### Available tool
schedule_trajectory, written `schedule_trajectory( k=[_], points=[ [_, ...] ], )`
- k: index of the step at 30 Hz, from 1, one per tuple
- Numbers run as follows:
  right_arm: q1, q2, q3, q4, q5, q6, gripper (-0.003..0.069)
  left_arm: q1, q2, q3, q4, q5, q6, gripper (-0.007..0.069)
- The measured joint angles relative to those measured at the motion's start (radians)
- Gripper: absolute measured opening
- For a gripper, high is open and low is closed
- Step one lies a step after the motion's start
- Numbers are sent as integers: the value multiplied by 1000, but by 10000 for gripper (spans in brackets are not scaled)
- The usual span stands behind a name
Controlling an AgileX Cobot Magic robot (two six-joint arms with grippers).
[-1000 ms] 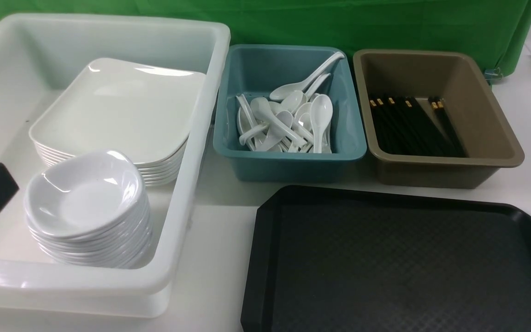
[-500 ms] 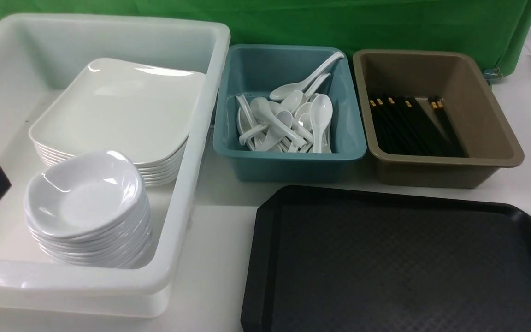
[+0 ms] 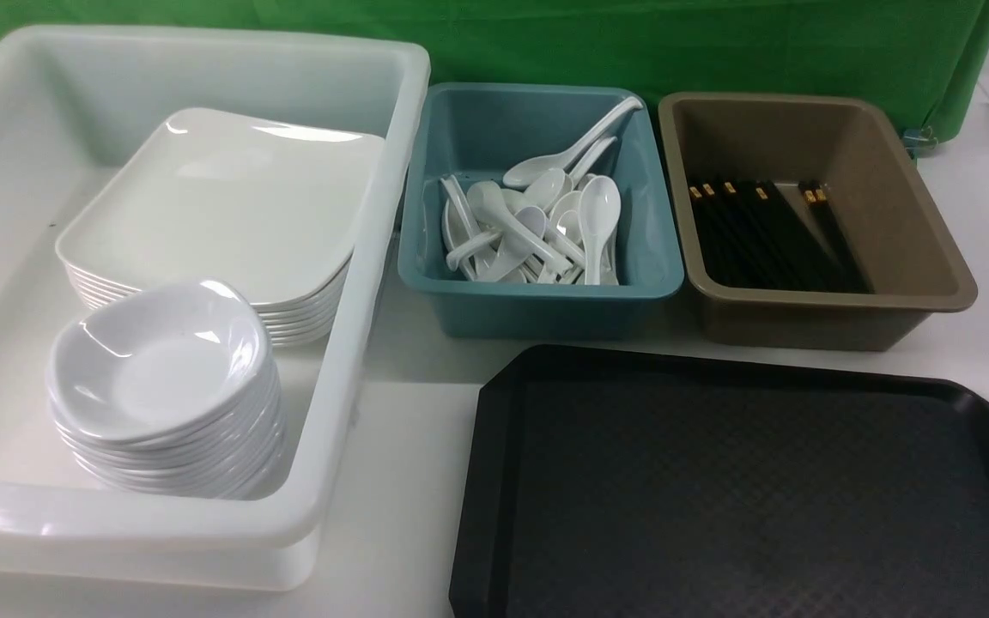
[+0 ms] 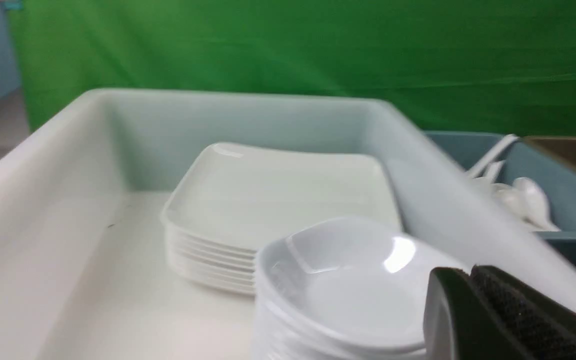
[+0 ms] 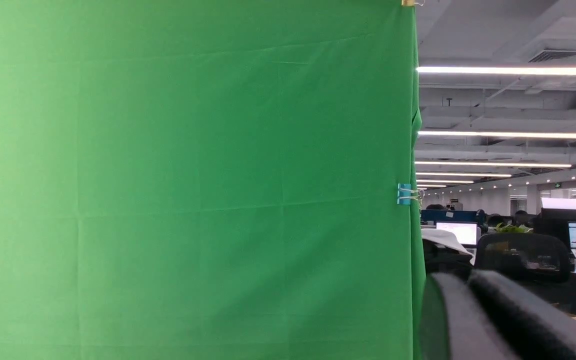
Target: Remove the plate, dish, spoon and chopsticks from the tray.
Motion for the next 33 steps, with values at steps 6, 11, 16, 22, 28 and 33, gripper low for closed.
schedule_trajectory(
  k=[6,11,16,22,28,33],
  points=[
    [0,0,0,0,0,0,111,80,-48,117,12,-19,-13,17],
    [0,0,1,0,1,0,127,81,-49,132,12,23,-13,17],
    [0,0,1,0,1,0,139,81,-49,132,12,68,-13,17],
    [0,0,1,0,1,0,148,82,-49,132,36,69,-13,17],
    [0,0,1,0,1,0,165,82,-49,132,38,69,-13,17],
    [0,0,1,0,1,0,176,82,-49,132,47,69,-13,17]
  ],
)
